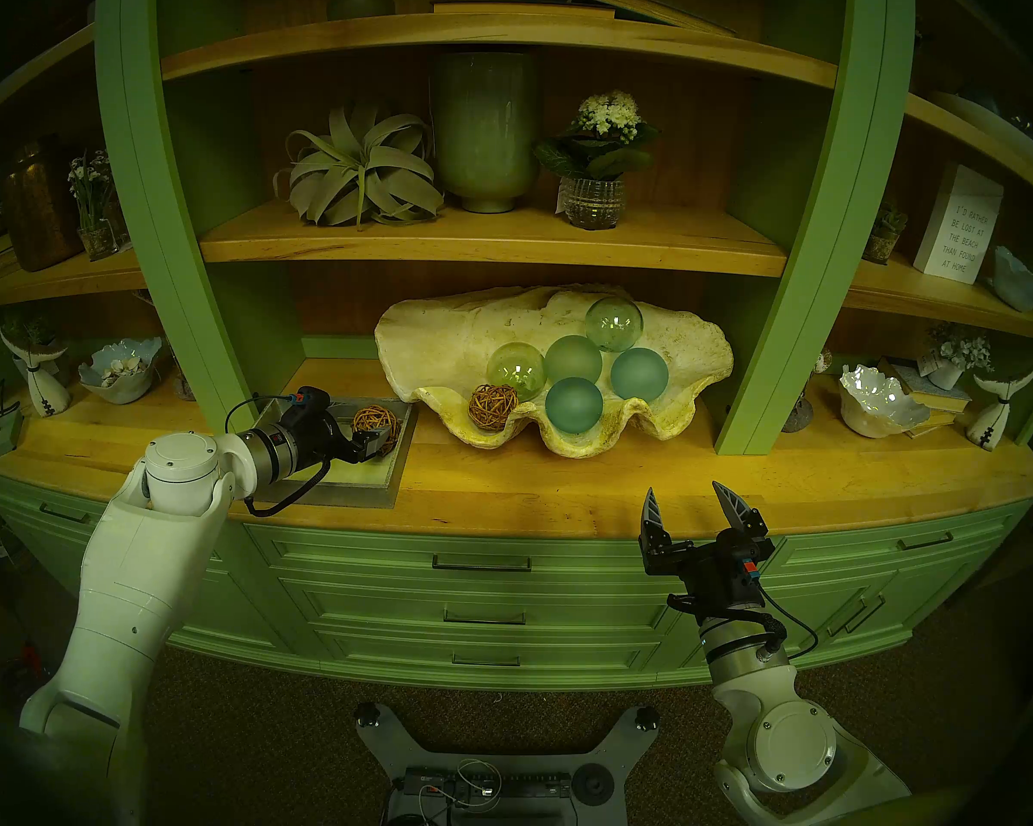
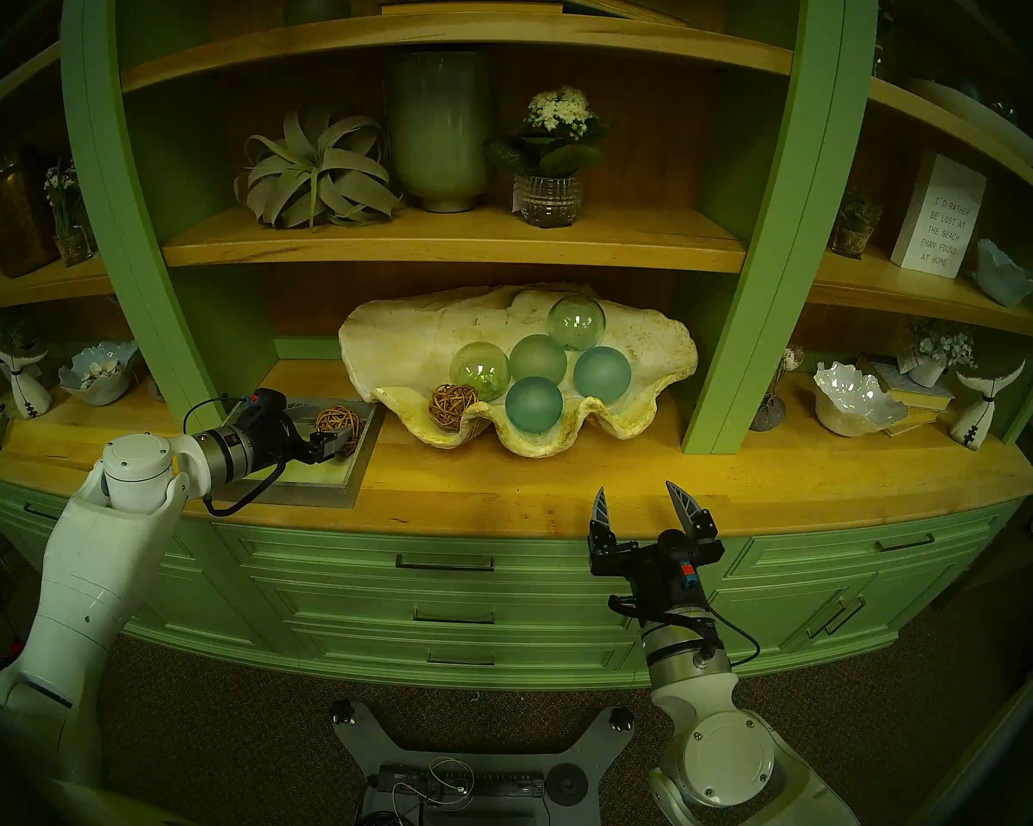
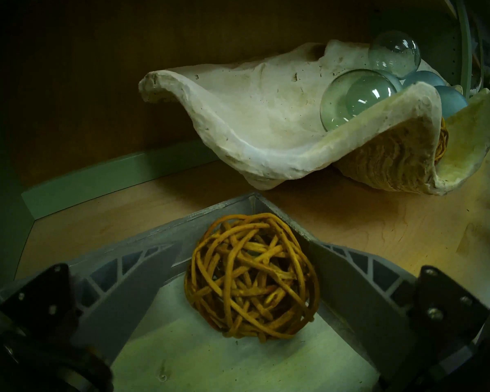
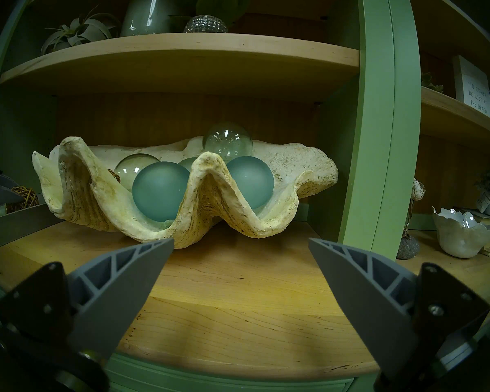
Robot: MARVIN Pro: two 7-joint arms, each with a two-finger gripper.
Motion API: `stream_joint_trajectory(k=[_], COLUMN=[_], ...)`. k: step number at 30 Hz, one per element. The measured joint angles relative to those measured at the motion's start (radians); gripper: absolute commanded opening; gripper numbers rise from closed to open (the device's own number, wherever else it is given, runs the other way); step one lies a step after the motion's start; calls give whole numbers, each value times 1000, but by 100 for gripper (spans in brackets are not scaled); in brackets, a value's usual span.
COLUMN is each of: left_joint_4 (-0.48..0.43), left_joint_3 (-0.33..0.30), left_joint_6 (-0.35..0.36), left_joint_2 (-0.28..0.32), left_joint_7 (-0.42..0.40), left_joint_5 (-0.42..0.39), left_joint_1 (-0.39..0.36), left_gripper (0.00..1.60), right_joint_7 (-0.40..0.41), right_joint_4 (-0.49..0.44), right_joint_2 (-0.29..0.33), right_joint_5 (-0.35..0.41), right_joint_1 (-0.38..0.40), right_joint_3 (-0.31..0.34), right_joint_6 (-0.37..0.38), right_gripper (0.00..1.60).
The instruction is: Put wooden balls into bowl
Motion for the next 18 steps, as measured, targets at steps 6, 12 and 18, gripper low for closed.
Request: stream_joint_trajectory(k=[6,12,18], left_joint_4=[38,76,108], left_joint_3=[14,31,45], left_joint_6=[-2,-1,-1], left_joint_2=[-9,-13,-11], left_joint_7=[-16,-31,-44], left_joint_5=[1,4,7], left_joint_1=[-32,-55,-73], left_gripper=[160,160,160], right_joint_7=[0,0,-1], right_joint_4=[0,0,0], right_joint_2=[0,0,1], right_joint_5=[0,0,0], right_joint_1=[0,0,0], right_joint_3=[0,0,0], right_joint_6=[0,0,0], right_gripper=[160,160,160])
